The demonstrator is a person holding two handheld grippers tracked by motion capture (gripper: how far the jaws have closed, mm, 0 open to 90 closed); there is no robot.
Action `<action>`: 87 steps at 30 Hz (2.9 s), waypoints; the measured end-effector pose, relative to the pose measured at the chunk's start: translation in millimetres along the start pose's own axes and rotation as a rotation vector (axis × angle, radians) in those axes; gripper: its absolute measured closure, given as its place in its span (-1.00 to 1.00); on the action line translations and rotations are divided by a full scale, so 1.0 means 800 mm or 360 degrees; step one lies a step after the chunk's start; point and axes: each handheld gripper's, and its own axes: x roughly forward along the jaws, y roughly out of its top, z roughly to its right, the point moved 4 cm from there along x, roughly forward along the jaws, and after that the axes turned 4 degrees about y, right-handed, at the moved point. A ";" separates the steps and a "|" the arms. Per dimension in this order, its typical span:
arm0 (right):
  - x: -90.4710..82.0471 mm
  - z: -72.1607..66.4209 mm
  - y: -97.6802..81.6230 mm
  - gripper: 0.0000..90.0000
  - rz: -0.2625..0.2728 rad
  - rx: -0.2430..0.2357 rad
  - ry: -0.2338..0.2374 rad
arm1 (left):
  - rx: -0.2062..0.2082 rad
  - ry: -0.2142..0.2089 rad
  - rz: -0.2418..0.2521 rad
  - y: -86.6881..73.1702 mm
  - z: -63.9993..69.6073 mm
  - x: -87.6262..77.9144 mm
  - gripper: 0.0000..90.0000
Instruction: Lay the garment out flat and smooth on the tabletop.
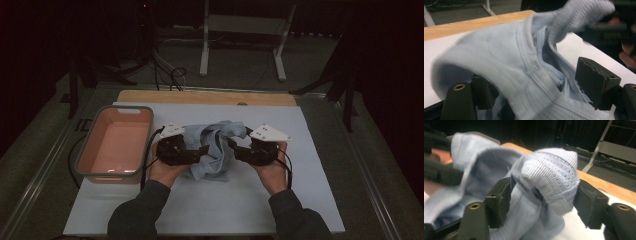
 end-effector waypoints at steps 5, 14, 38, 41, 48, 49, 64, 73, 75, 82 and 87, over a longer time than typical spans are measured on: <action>-0.007 -0.001 -0.022 -0.38 0.0002 0.0048 0.0005 | -0.0019 0.0021 0.0009 0.003 -0.006 -0.001 -0.45; -0.002 -0.014 -0.074 -0.20 -0.0179 0.0046 0.0133 | -0.0049 0.0016 0.0045 0.007 -0.008 -0.002 -0.47; 0.042 -0.037 -0.079 0.90 -0.0349 0.0011 0.0244 | -0.0026 -0.0031 0.0045 0.010 -0.003 -0.001 -0.47; 0.032 -0.028 -0.073 0.92 -0.0303 0.0049 0.0177 | -0.0038 -0.0020 0.0060 0.012 -0.006 -0.006 -0.48; 0.003 0.001 -0.064 0.96 -0.0231 0.0108 0.0024 | -0.0046 -0.0016 0.0076 0.013 -0.009 -0.010 -0.49; 0.000 0.004 -0.064 0.97 -0.0229 0.0113 0.0005 | -0.0047 -0.0017 0.0080 0.013 -0.008 -0.010 -0.49; -0.008 0.015 -0.058 0.81 -0.0218 0.0111 0.0010 | -0.0002 -0.0078 0.0034 0.008 0.010 0.002 -0.47; -0.001 0.002 -0.051 0.47 -0.0208 0.0065 0.0081 | 0.0052 -0.0159 -0.0023 0.001 0.030 0.023 -0.33; -0.001 0.003 -0.050 0.28 -0.0207 0.0062 0.0079 | 0.0076 -0.0164 -0.0048 -0.001 0.034 0.029 -0.30; -0.005 0.002 -0.051 -0.15 -0.0190 0.0052 0.0114 | 0.0089 -0.0166 -0.0077 -0.005 0.039 0.046 -0.31; -0.009 0.006 -0.053 -0.24 -0.0190 0.0064 0.0121 | 0.0126 -0.0152 -0.0125 -0.009 0.044 0.057 -0.22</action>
